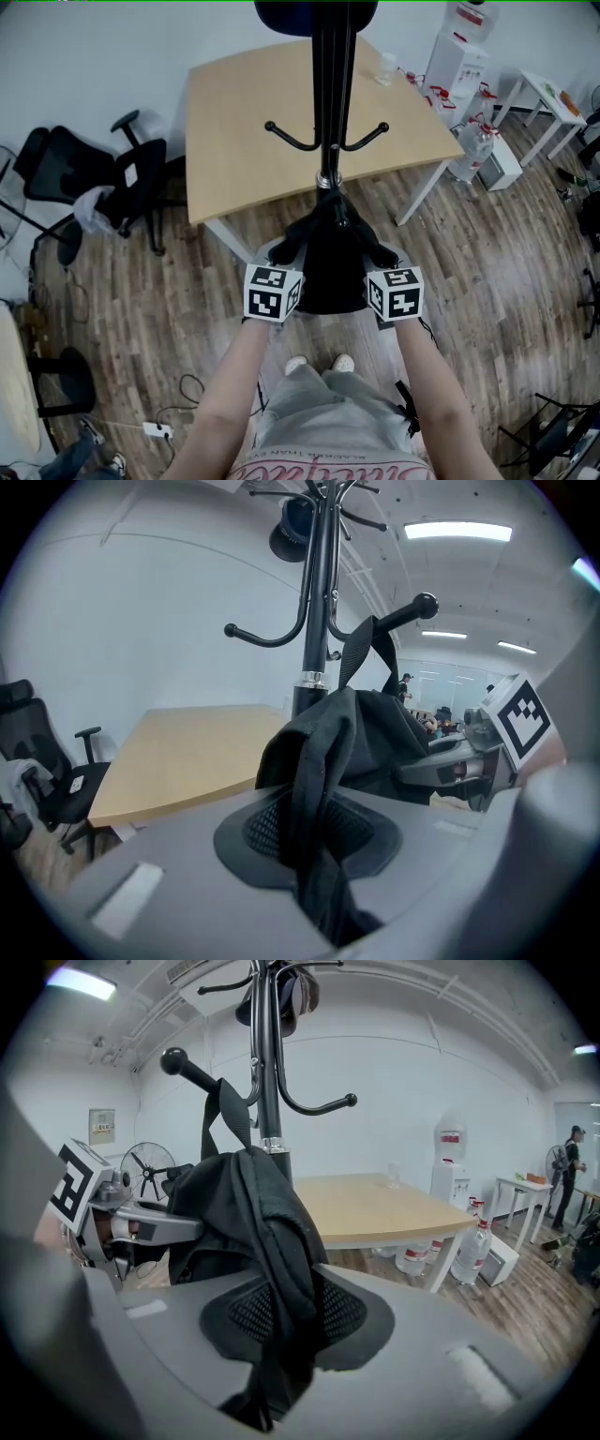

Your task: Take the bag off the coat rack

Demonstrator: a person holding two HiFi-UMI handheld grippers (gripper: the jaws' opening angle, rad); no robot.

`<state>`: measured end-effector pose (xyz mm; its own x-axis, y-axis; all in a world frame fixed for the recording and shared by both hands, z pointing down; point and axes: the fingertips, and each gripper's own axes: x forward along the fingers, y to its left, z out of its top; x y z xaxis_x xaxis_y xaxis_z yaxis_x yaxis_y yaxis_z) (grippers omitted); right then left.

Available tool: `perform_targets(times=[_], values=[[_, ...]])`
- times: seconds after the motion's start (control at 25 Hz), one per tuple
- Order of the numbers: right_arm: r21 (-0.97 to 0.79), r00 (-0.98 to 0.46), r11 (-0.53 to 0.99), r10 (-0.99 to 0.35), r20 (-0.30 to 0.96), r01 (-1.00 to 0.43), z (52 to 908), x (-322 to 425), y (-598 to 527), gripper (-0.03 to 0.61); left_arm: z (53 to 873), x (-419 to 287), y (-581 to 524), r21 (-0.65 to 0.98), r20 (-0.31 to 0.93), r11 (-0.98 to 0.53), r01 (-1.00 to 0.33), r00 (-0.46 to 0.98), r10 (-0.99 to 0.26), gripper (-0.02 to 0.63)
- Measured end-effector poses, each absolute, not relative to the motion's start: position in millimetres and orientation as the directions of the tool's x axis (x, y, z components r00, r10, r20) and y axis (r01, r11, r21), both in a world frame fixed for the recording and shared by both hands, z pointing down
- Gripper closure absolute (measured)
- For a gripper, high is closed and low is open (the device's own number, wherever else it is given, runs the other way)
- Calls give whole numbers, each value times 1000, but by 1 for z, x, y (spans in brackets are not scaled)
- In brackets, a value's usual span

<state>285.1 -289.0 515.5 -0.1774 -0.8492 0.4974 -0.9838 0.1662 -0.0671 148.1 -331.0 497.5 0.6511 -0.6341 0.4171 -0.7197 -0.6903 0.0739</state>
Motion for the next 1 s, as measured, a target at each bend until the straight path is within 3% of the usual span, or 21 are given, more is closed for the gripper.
perform_targets(times=[1.0], values=[[-53, -264, 266, -869, 418, -962, 472, 268, -234, 505, 453, 130, -268, 37, 322, -621, -783, 598, -734, 543]])
